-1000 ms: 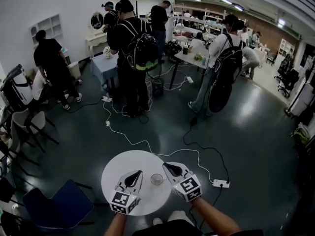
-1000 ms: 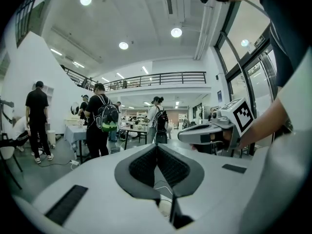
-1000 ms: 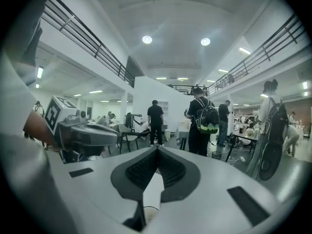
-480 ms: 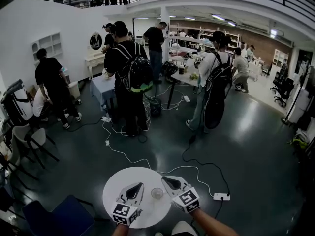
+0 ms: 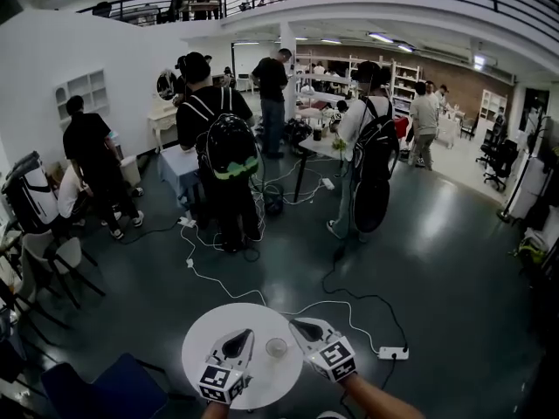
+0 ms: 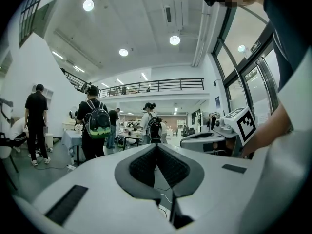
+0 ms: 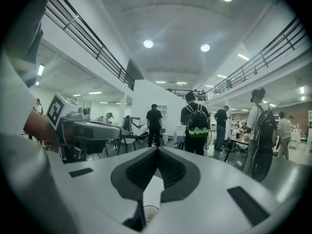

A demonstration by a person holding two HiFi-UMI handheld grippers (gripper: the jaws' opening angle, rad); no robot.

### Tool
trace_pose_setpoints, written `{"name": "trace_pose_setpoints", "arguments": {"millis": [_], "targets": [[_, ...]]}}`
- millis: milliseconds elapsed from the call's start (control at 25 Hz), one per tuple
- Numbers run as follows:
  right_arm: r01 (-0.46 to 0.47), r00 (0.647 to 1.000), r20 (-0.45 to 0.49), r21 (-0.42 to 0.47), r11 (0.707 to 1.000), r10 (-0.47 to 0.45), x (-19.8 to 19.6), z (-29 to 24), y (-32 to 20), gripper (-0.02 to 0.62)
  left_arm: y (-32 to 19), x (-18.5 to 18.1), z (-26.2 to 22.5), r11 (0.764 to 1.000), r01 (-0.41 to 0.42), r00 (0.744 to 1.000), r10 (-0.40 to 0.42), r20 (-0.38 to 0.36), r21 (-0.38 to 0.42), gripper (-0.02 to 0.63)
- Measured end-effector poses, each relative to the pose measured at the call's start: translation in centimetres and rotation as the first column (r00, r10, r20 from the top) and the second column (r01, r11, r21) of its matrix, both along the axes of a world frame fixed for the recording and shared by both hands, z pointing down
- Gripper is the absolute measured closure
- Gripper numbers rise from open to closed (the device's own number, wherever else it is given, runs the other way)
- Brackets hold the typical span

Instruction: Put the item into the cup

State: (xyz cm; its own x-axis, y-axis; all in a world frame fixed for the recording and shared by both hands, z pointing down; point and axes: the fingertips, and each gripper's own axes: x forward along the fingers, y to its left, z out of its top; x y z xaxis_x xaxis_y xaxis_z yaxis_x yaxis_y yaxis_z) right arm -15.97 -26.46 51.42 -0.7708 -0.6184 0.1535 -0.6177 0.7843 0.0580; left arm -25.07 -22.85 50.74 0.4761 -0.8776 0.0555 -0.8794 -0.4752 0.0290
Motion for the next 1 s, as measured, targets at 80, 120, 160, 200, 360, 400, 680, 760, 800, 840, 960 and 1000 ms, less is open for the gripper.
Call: {"name": "trace_pose_setpoints", "arguments": {"millis": [80, 120, 160, 200, 360, 400, 680, 760, 800, 840, 960, 1000], "targets": [[0.001, 1.0, 0.0, 0.001, 1.0, -0.001, 0.6, 0.2, 0.2, 0.58, 0.2, 0.6, 0.0, 1.0, 0.006, 1.0, -0.006, 0.001, 0.003, 0.591], [0.0, 1.0, 0.0, 0.002, 1.0, 0.0, 0.9, 0.3, 0.3, 0.58, 0.2, 0.9, 0.1, 1.0, 0.007, 1.0, -0.007, 0.003, 0.007, 0.59], [0.002, 1.0, 0.002, 0.003, 1.0, -0.002, 1.2, 0.3, 0.4, 0.58, 0.3, 1.2, 0.0, 1.0, 0.008, 1.0, -0.008, 0.005, 0.011, 0.591], [0.002, 1.0, 0.001, 0.003, 1.0, -0.002, 1.5, 0.2, 0.5, 0.58, 0.5, 1.5, -0.1, 1.0, 0.008, 1.0, -0.008, 0.004, 0.014, 0.591], [-0.007, 1.0, -0.022, 0.011, 1.0, 0.007, 3.7, -0.1, 1.2, 0.58, 1.7, 3.1, -0.9, 1.0, 0.014, 1.0, -0.014, -0.01, 0.011, 0.591], [-0.005, 1.0, -0.026, 0.015, 1.0, 0.006, 4.2, -0.3, 1.4, 0.58, 2.1, 3.6, -1.1, 1.0, 0.015, 1.0, -0.015, -0.008, 0.011, 0.591], [0.025, 1.0, -0.005, 0.018, 1.0, -0.025, 7.3, -0.6, 3.2, 0.58, 3.8, 7.0, -0.8, 0.999, 0.04, 0.999, -0.04, -0.012, 0.007, 0.591], [0.035, 0.999, -0.002, 0.014, 0.999, -0.035, 7.8, -0.8, 4.1, 0.58, 4.7, 7.7, -1.0, 0.999, 0.05, 0.999, -0.05, -0.013, 0.005, 0.591], [0.041, 0.999, 0.0, 0.012, 0.999, -0.041, 8.2, -1.2, 4.6, 0.58, 5.1, 8.1, -1.3, 0.998, 0.056, 0.998, -0.056, -0.017, 0.004, 0.591], [0.046, 0.999, 0.002, 0.011, 0.999, -0.046, 8.6, -1.4, 5.0, 0.58, 5.5, 8.6, -1.8, 0.998, 0.061, 0.998, -0.061, -0.025, 0.001, 0.591], [0.053, 0.999, 0.002, 0.001, 0.999, -0.053, 10.3, -1.3, 5.9, 0.58, 6.6, 10.5, -2.7, 0.997, 0.073, 0.996, -0.073, -0.057, -0.007, 0.591], [0.055, 0.998, 0.0, -0.002, 0.998, -0.055, 10.8, -1.1, 6.2, 0.58, 6.9, 11.1, -2.7, 0.997, 0.074, 0.995, -0.075, -0.059, -0.007, 0.591]]}}
